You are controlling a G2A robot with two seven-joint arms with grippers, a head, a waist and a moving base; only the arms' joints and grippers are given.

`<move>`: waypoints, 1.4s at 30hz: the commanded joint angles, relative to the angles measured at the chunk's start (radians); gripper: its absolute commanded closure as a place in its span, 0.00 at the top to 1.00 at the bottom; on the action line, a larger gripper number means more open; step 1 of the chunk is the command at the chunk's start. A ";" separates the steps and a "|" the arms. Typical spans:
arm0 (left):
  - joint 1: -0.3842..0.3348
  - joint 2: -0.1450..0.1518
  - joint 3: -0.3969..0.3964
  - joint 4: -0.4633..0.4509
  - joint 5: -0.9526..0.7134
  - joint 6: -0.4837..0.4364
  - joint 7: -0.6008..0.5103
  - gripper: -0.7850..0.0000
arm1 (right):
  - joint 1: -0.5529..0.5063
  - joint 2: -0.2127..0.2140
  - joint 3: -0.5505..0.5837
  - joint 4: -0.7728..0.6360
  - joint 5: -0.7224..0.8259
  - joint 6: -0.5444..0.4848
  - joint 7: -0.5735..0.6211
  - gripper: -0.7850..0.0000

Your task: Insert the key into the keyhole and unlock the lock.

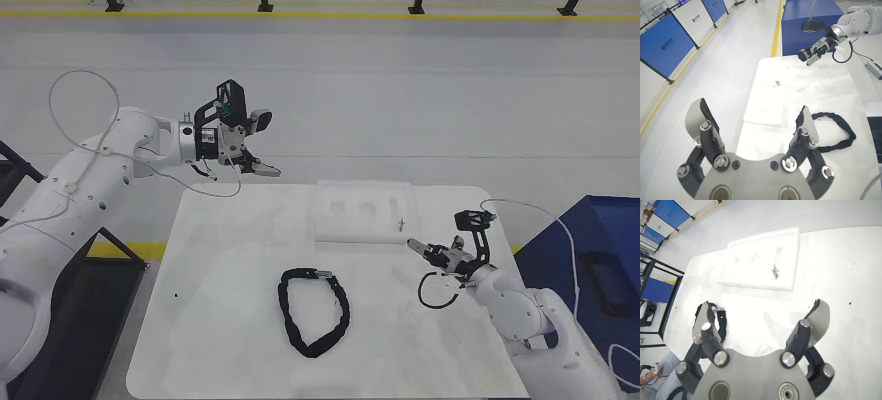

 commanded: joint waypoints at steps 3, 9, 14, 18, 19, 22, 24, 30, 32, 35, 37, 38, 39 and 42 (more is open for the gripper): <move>0.000 0.000 0.000 0.000 0.000 0.000 0.000 1.00 | 0.132 -0.016 -0.085 0.082 -0.024 -0.004 0.049 1.00; 0.000 0.000 0.000 0.000 0.000 0.000 0.000 1.00 | 0.327 -0.047 -0.198 0.256 0.009 -0.036 0.143 1.00; 0.000 0.000 0.000 0.000 0.000 0.000 0.000 1.00 | 0.472 -0.080 -0.289 0.408 0.040 -0.053 0.203 1.00; 0.000 0.000 0.000 0.000 0.000 0.000 0.000 1.00 | 0.560 -0.107 -0.361 0.513 0.040 -0.058 0.238 1.00; 0.000 0.000 0.000 0.000 0.000 0.000 0.000 1.00 | 0.581 -0.115 -0.381 0.537 0.042 -0.061 0.252 1.00; 0.000 0.000 0.000 0.000 0.000 0.000 0.000 1.00 | 0.641 -0.138 -0.439 0.607 0.031 -0.076 0.279 1.00; 0.000 0.000 0.000 0.000 0.000 0.000 0.000 1.00 | 0.680 -0.155 -0.477 0.655 0.024 -0.090 0.296 1.00; 0.000 0.000 0.000 0.000 0.000 0.000 0.000 1.00 | 0.778 -0.206 -0.564 0.804 0.024 -0.113 0.325 1.00; 0.000 0.000 0.000 0.000 0.000 0.000 0.000 1.00 | 0.805 -0.223 -0.584 0.855 0.041 -0.122 0.346 1.00; 0.000 0.000 0.000 0.000 0.000 0.000 0.000 1.00 | 0.844 -0.248 -0.614 0.926 0.062 -0.149 0.376 1.00; 0.000 0.000 0.000 0.000 0.000 0.000 0.000 1.00 | 0.861 -0.258 -0.621 0.954 0.070 -0.157 0.376 1.00; 0.000 0.000 0.000 0.000 0.000 0.000 0.000 1.00 | 0.861 -0.258 -0.621 0.954 0.070 -0.157 0.376 1.00; 0.000 0.000 0.000 0.000 0.000 0.000 0.000 1.00 | 0.861 -0.258 -0.621 0.954 0.070 -0.157 0.376 1.00; 0.000 0.000 0.000 0.000 0.000 0.000 0.000 1.00 | 0.861 -0.258 -0.621 0.954 0.070 -0.157 0.376 1.00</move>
